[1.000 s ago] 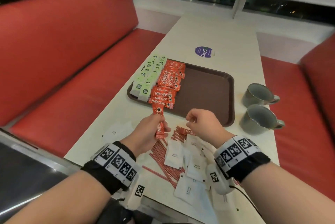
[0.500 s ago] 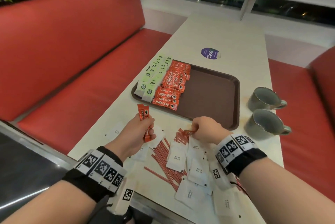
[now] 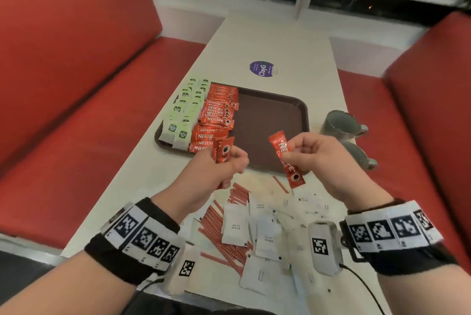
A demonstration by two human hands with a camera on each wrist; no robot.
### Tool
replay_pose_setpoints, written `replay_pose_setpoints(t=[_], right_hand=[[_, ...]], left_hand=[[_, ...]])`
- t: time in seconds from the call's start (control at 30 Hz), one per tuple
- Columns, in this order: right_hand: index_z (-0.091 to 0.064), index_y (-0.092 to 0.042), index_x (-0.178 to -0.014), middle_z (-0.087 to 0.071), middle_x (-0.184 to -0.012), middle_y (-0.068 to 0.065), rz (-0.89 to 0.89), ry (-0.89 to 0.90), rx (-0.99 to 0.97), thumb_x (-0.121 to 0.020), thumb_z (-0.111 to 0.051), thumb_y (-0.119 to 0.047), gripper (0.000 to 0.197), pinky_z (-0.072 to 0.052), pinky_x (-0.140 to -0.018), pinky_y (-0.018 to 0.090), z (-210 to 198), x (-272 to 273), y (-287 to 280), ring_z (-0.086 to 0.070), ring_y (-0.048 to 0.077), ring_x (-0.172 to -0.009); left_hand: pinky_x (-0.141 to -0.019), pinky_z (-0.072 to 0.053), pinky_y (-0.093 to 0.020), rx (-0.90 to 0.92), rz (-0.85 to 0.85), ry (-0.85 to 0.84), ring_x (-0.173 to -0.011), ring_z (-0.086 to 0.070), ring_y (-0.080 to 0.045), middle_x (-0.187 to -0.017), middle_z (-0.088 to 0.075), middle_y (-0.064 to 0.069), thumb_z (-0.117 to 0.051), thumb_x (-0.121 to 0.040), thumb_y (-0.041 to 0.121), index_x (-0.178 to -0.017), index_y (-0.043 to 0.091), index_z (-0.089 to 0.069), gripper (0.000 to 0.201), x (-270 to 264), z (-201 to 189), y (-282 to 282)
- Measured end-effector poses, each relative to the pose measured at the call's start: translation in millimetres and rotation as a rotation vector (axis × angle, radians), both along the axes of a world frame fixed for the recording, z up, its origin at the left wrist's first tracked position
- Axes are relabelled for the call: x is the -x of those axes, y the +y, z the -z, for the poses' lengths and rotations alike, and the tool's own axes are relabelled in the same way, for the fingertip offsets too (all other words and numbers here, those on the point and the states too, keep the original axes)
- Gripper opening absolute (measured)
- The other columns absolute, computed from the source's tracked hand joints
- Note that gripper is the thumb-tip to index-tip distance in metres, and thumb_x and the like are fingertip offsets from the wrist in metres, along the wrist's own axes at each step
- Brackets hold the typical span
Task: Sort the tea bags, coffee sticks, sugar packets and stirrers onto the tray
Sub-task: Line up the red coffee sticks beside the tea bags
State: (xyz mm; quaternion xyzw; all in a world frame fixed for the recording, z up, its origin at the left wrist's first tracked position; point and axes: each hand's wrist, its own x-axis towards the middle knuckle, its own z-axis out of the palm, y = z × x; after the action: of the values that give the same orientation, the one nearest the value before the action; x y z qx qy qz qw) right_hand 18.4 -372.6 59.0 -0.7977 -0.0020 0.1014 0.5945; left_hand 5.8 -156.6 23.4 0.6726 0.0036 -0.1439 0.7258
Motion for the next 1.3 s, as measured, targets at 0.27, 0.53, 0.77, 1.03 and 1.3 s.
replay_pose_setpoints(t=[0.27, 0.53, 0.77, 1.03, 1.3], right_hand=[[-0.069, -0.012, -0.076, -0.066, -0.065, 0.004, -0.098, -0.018, 0.175, -0.078, -0.077, -0.011, 0.008, -0.052, -0.057, 0.026, -8.8, 17.3, 53.9, -0.059, 0.011, -0.057], [-0.065, -0.022, -0.069, -0.060, -0.062, -0.007, -0.046, -0.083, 0.439, -0.082, -0.073, -0.020, 0.015, -0.046, -0.057, 0.024, 18.4, -19.7, 103.1, -0.053, 0.007, -0.058], [-0.066, -0.023, -0.085, -0.063, -0.092, -0.007, -0.148, -0.034, 0.900, -0.087, -0.063, -0.022, 0.004, -0.043, -0.094, 0.040, 60.5, -98.3, 141.2, -0.059, 0.020, -0.096], [-0.066, -0.023, -0.088, -0.064, -0.099, -0.004, -0.244, 0.094, 1.082, -0.089, -0.059, -0.019, 0.008, -0.033, -0.100, 0.043, 89.9, -124.8, 173.4, -0.056, 0.022, -0.100], [-0.060, -0.027, -0.095, -0.063, -0.100, -0.003, -0.216, 0.008, 1.128, -0.092, -0.053, -0.023, 0.008, -0.033, -0.089, 0.038, 98.3, -128.1, 176.4, -0.056, 0.023, -0.098]], left_hand=[[-0.057, -0.039, -0.028, -0.170, 0.077, -0.096, -0.051, -0.045, -0.008, -0.049, -0.054, 0.012, -0.072, -0.081, 0.015, -0.072, 0.023, -0.064, 0.014, -14.4, -24.7, 18.8], [-0.045, -0.032, -0.022, 0.016, -0.069, 0.239, -0.049, -0.034, -0.010, -0.072, -0.047, -0.003, -0.059, -0.090, 0.010, -0.085, 0.013, -0.053, 0.008, -31.7, 5.7, 84.9], [-0.057, -0.049, -0.033, 0.158, -0.131, 0.400, -0.062, -0.055, -0.021, -0.090, -0.058, -0.015, -0.042, -0.094, -0.002, -0.105, 0.004, -0.053, 0.016, -37.0, 23.8, 163.3], [-0.063, -0.057, -0.042, 0.137, -0.129, 0.442, -0.074, -0.064, -0.030, -0.098, -0.056, -0.015, -0.050, -0.096, 0.011, -0.113, 0.007, -0.058, 0.020, -40.4, 28.7, 200.0], [-0.054, -0.054, -0.035, 0.145, -0.073, 0.470, -0.068, -0.066, -0.026, -0.092, -0.060, -0.015, -0.047, -0.096, 0.007, -0.114, 0.007, -0.058, 0.021, -54.4, 28.5, 191.3]])
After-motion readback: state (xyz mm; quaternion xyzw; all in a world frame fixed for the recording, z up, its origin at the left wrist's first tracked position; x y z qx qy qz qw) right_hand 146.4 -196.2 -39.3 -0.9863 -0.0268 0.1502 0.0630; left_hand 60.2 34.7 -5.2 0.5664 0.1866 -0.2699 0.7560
